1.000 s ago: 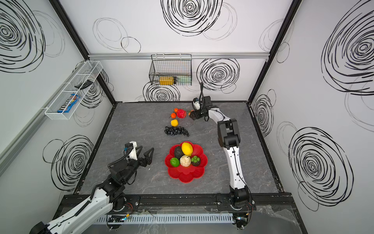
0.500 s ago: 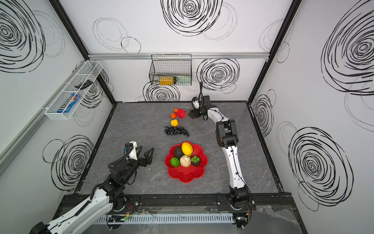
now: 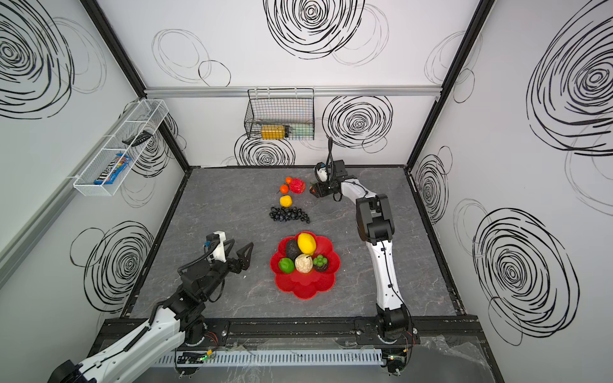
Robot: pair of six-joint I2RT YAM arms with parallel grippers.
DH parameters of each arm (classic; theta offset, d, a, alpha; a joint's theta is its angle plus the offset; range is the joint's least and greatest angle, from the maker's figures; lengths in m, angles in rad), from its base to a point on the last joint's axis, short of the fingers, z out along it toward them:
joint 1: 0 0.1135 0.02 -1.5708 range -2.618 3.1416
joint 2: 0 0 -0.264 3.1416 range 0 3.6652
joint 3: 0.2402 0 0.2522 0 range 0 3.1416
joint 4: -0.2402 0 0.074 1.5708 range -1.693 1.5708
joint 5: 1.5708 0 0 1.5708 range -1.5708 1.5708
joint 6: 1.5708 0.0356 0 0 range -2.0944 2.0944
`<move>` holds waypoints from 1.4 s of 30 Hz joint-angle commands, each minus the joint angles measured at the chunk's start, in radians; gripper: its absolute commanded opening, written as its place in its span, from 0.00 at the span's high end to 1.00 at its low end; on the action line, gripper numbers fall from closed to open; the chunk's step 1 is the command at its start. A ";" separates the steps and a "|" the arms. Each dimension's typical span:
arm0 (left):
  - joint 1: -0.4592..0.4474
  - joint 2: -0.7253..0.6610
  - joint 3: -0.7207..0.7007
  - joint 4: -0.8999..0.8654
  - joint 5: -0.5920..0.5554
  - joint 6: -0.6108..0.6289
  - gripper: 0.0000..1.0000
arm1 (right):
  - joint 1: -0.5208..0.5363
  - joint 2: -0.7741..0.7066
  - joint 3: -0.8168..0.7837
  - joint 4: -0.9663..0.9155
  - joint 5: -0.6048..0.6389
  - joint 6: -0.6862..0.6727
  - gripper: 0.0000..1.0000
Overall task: Arrange fruit in a fruit bowl
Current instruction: Pick up the fruit from the top-center of the table, then place the fruit in the fruit bowl.
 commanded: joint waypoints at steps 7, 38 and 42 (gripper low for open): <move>0.007 0.116 0.021 0.125 0.118 -0.003 0.10 | -0.007 -0.374 -0.376 0.180 0.025 0.071 0.37; -0.091 0.188 0.309 -0.017 0.399 -0.338 0.13 | 0.587 -1.206 -1.157 0.432 0.213 0.201 0.36; -0.123 0.251 0.359 -0.039 0.410 -0.335 0.12 | 0.645 -1.236 -1.213 0.488 0.247 0.194 0.36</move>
